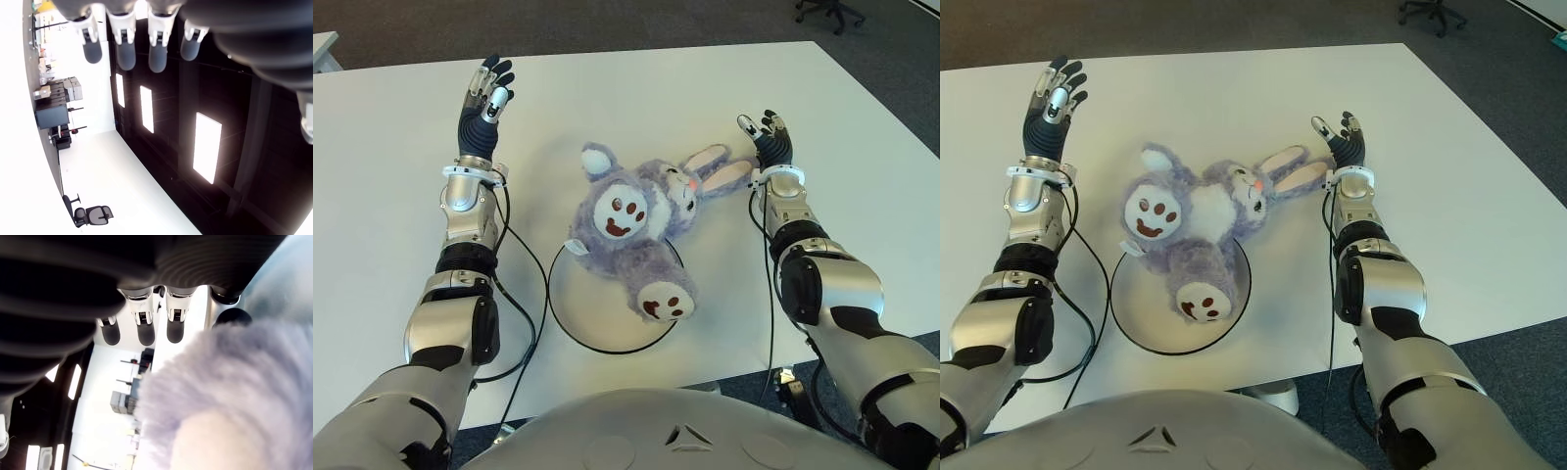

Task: Put the doll into the plate.

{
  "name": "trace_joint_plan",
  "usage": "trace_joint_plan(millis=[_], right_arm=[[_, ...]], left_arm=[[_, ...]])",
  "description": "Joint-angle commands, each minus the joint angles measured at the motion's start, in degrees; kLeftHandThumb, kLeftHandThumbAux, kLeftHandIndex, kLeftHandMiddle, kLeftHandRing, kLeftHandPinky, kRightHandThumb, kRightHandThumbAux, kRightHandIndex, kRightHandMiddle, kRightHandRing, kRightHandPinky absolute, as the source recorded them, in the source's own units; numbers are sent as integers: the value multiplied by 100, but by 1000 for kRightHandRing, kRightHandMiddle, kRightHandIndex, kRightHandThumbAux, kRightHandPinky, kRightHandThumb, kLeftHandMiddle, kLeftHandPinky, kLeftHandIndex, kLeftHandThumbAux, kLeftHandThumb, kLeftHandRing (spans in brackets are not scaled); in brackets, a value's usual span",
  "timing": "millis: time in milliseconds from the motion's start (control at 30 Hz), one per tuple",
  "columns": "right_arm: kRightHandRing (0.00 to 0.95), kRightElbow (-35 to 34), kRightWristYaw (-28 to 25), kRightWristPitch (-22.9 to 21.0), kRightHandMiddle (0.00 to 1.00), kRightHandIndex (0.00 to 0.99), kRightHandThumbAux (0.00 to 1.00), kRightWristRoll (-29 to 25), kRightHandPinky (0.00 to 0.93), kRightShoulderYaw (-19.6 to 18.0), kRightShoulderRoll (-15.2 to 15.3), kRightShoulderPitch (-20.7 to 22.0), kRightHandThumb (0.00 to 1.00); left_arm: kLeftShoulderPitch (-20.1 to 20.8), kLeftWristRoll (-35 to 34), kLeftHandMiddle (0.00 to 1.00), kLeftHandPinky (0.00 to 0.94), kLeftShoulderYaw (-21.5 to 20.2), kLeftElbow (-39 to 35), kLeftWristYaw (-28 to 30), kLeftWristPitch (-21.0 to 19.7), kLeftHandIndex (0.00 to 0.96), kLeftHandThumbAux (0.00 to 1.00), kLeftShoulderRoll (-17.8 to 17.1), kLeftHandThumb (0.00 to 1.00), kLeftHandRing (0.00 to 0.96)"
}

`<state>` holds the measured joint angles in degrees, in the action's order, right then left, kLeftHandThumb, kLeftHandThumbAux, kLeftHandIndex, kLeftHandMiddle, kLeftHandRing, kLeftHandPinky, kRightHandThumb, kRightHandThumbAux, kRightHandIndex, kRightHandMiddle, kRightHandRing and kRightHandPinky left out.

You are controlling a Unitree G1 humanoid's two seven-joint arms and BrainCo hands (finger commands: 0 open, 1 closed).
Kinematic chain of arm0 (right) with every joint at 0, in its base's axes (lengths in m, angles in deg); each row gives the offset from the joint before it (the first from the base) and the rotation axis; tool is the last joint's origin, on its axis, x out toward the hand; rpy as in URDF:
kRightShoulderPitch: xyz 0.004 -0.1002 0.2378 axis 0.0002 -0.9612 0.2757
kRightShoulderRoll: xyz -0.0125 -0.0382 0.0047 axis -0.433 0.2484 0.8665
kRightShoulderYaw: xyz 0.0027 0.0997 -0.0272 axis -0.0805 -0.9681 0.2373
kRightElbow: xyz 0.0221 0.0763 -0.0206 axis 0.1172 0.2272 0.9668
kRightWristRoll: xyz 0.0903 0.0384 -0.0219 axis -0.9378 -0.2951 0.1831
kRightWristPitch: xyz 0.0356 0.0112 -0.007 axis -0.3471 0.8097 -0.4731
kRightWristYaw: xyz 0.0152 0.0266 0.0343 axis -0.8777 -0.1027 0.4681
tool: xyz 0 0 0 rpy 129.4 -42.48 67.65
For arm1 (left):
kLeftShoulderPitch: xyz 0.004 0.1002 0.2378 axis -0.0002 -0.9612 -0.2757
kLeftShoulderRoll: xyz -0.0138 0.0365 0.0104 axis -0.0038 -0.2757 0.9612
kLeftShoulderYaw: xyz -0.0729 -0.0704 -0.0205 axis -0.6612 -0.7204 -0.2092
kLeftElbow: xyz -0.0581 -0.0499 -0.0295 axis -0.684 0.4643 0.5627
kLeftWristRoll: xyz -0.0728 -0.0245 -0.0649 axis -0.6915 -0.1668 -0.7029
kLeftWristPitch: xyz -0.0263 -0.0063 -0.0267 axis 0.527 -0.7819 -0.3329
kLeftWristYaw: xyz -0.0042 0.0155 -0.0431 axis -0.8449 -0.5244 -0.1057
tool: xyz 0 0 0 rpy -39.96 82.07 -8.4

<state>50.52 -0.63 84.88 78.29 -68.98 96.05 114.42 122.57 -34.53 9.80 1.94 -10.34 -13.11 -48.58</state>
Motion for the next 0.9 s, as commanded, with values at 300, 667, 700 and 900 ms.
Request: trace_joint_plan(millis=[300, 667, 700, 900], right_arm=[[0, 309, -107, -327, 0, 0, 500, 10, 0, 37, -169, -386, 0], [0, 308, -130, -328, 0, 0, 500, -11, 0, 18, -160, -377, 0], [0, 308, -129, -326, 0, 0, 502, -9, 0, 19, -157, -378, 0], [0, 308, -123, -322, 0, 0, 506, -1, 0, 28, -154, -381, 0]], left_arm=[[-55, -28, 135, 106, -65, 131, -231, -150, 66, 361, 188, 0, 116], [-77, -4, 139, 103, -74, 279, -421, -162, 74, 356, 277, 0, 118], [-89, 0, 137, 92, -72, 306, -449, -190, 69, 361, 294, 0, 115], [-104, 42, 126, 69, -42, 413, -572, -271, 49, 372, 331, 0, 104]])
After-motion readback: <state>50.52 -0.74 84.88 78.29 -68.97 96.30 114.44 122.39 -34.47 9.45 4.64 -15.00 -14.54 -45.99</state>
